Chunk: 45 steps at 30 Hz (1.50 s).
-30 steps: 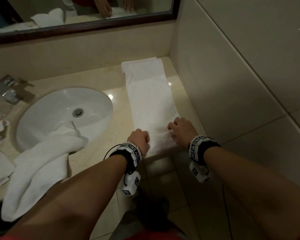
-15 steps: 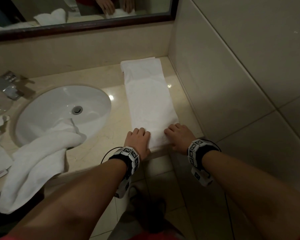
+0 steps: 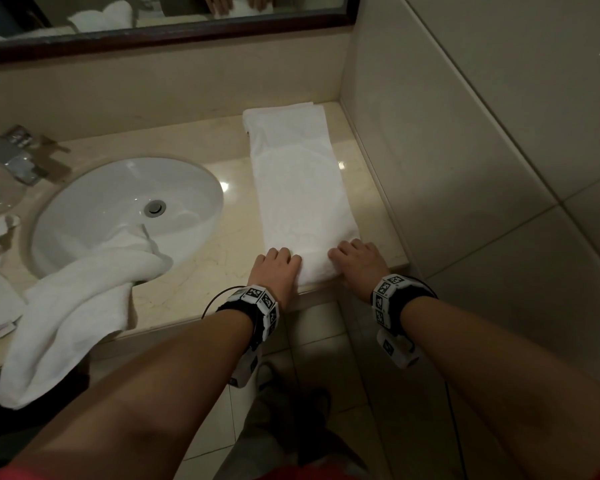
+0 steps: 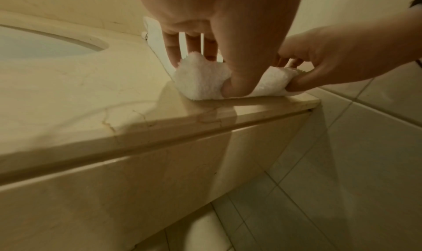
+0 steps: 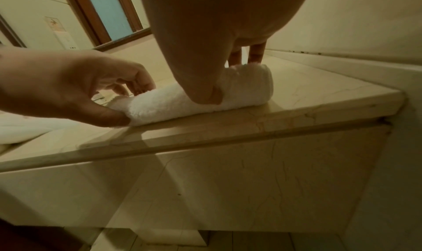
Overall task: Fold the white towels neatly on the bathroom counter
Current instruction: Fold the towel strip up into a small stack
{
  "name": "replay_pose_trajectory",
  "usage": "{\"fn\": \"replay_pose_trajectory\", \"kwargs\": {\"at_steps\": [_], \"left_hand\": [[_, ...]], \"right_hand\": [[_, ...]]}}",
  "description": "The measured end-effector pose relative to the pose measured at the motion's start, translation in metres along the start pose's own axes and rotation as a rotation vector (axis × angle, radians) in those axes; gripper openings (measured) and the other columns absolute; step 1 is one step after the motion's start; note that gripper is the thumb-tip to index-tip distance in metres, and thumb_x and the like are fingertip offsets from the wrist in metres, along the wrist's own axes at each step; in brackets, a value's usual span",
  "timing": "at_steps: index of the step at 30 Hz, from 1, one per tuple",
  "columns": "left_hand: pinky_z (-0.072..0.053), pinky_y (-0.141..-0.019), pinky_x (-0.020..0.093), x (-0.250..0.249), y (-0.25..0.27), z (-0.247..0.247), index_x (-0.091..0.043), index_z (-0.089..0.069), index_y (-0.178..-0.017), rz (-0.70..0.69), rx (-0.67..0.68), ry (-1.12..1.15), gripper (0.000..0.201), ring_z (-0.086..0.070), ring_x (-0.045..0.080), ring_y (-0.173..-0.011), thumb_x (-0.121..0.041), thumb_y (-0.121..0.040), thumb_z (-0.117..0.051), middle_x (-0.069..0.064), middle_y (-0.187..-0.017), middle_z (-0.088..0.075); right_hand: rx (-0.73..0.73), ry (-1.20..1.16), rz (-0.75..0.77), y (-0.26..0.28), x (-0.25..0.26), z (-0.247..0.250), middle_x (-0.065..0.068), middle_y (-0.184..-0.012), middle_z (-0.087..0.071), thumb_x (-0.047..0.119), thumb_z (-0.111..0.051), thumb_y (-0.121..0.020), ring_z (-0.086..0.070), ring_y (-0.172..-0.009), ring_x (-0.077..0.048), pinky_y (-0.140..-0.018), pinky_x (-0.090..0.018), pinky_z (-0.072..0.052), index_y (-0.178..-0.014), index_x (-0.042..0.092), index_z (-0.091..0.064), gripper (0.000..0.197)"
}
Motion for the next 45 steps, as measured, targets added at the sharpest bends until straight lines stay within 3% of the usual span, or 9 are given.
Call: {"fn": "replay_pose_trajectory", "kwargs": {"at_steps": [10,17,20,26,29,32,39,45], "left_hand": [[-0.042,-0.088,0.038,0.008,0.000,0.015,-0.021,-0.051,-0.117,-0.004,0.092,0.129,0.043,-0.053,0.028,-0.107,-0.042,-0.081,-0.058,0.004,-0.115,-0.057],[-0.040,-0.076,0.031,0.020,-0.014,0.023,-0.027,-0.047,-0.106,0.151,0.210,0.332,0.038,-0.056,0.027,-0.090,-0.047,-0.078,-0.063,0.002,-0.101,-0.059],[-0.039,-0.075,0.029,0.027,-0.023,0.026,-0.027,-0.046,-0.100,0.208,0.256,0.437,0.028,-0.054,0.024,-0.086,-0.038,-0.081,-0.062,-0.001,-0.093,-0.058],[-0.041,-0.076,0.027,0.036,-0.037,0.030,-0.021,-0.056,-0.107,0.246,0.330,0.573,0.020,-0.056,0.022,-0.092,-0.028,-0.088,-0.053,0.002,-0.100,-0.058],[-0.040,-0.076,0.027,0.039,-0.041,0.030,-0.022,-0.056,-0.100,0.247,0.339,0.597,0.013,-0.055,0.022,-0.093,-0.025,-0.090,-0.049,0.002,-0.102,-0.060],[-0.039,-0.075,0.026,0.040,-0.044,0.030,-0.022,-0.056,-0.095,0.244,0.319,0.597,0.009,-0.055,0.022,-0.092,-0.023,-0.090,-0.048,0.004,-0.103,-0.062],[-0.043,-0.079,0.026,0.039,-0.048,0.027,-0.014,-0.064,-0.109,0.266,0.321,0.566,0.025,-0.059,0.026,-0.103,-0.021,-0.091,-0.048,0.008,-0.112,-0.064],[-0.051,-0.092,0.036,0.040,-0.050,0.022,-0.016,-0.065,-0.118,0.247,0.286,0.453,0.036,-0.059,0.029,-0.109,-0.021,-0.087,-0.048,0.009,-0.120,-0.064]], "right_hand": [[0.122,-0.050,0.046,0.000,-0.004,0.020,-0.003,-0.120,-0.057,0.026,-0.053,-0.085,-0.052,-0.112,-0.027,-0.092,-0.041,-0.037,-0.124,0.021,-0.048,0.039],[0.200,-0.170,-0.004,-0.013,-0.009,0.030,-0.006,-0.116,-0.065,0.025,-0.049,-0.088,-0.060,-0.105,-0.027,-0.095,-0.037,-0.035,-0.126,0.024,-0.045,0.038],[0.237,-0.210,-0.023,-0.020,-0.012,0.034,-0.007,-0.117,-0.064,0.025,-0.048,-0.091,-0.059,-0.106,-0.028,-0.091,-0.032,-0.039,-0.129,0.025,-0.045,0.039],[0.292,-0.348,-0.068,-0.035,-0.016,0.029,-0.003,-0.110,-0.065,0.031,-0.050,-0.089,-0.061,-0.099,-0.027,-0.085,-0.035,-0.049,-0.123,0.028,-0.047,0.034],[0.288,-0.364,-0.062,-0.041,-0.015,0.029,-0.005,-0.110,-0.063,0.026,-0.050,-0.090,-0.059,-0.096,-0.025,-0.082,-0.035,-0.048,-0.121,0.023,-0.048,0.031],[0.235,-0.305,-0.017,-0.046,-0.015,0.028,-0.008,-0.117,-0.056,0.023,-0.046,-0.092,-0.054,-0.104,-0.026,-0.087,-0.037,-0.044,-0.122,0.018,-0.054,0.031],[0.203,-0.216,0.016,-0.050,-0.017,0.024,-0.007,-0.121,-0.054,0.028,-0.041,-0.098,-0.051,-0.109,-0.027,-0.090,-0.039,-0.041,-0.126,0.021,-0.058,0.034],[0.136,-0.224,-0.050,-0.049,-0.012,0.018,-0.005,-0.118,-0.056,0.023,-0.038,-0.100,-0.056,-0.103,-0.027,-0.086,-0.038,-0.040,-0.123,0.022,-0.052,0.027]]}}
Point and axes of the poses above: each hand's wrist, its own y-axis away from the middle knuckle, its own z-axis out of the back of the hand, x = y × z, the point moved 1 cm from there along -y, towards the middle knuckle
